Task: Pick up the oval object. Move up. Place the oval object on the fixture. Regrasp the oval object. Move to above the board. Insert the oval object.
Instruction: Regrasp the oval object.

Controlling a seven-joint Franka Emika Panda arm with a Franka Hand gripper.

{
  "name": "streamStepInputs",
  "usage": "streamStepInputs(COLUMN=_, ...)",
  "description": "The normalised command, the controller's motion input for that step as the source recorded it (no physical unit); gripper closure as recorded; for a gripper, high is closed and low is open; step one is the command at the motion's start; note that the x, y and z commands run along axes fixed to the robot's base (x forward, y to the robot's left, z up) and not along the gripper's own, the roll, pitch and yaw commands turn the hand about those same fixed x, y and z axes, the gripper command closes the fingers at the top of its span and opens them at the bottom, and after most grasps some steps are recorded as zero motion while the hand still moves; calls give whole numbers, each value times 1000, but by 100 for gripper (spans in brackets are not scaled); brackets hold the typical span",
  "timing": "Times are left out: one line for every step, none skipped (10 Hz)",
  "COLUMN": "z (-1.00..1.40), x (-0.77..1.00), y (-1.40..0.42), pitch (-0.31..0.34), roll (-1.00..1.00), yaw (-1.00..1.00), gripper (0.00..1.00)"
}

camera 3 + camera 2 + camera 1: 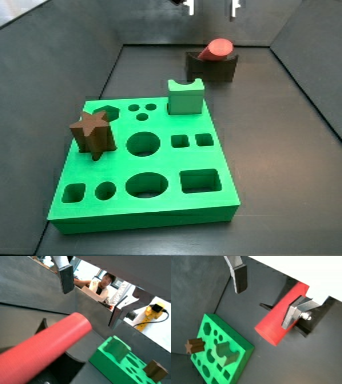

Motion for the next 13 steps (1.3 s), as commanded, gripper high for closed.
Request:
streamStepInputs(z=16, x=-1000, y=-2, pitch=-57, roll=28, yaw=-56, gripper=0)
streamStepInputs(z=15, x=-1000, y=-1, pitch=-73, roll=57, yaw=-39, gripper=0)
streamStepInputs(z=19, x=-1000, y=-9, pitch=-90, roll=82, yaw=-20, gripper=0)
streamStepInputs(z=23, x=-1000, y=-12, pitch=-104, roll=97, yaw=-9, gripper=0)
streamStepInputs(z=24, x=-1000, y=-16, pitch=-112, roll=108, yaw=5, gripper=0)
streamStepInputs(z=23, x=-903, y=-21, pitch=-115, roll=117, yaw=18, gripper=0)
streamStepInputs(z=22, x=-735, y=-17, pitch=-113, roll=125, yaw=32, gripper=0)
streamStepInputs(z=-647, x=-495, y=-1000, pitch=3, roll=822, yaw=-1000, gripper=0)
streamStepInputs(z=-646, x=-427, y=-1000, pitch=2, roll=823, yaw=-1000, gripper=0)
streamStepInputs(z=-475, x=-225, y=-1000, pitch=-36, roll=817, yaw=-1000, gripper=0)
streamStepInputs(z=-270, x=-98, y=-836, pitch=-75, roll=806, yaw=-1000, gripper=0)
streamStepInputs(z=-149, x=-63, y=-625, pitch=-106, roll=799, yaw=-1000, gripper=0)
streamStepInputs(z=-69, x=-61, y=-401, pitch=-137, roll=795, yaw=-1000, gripper=0)
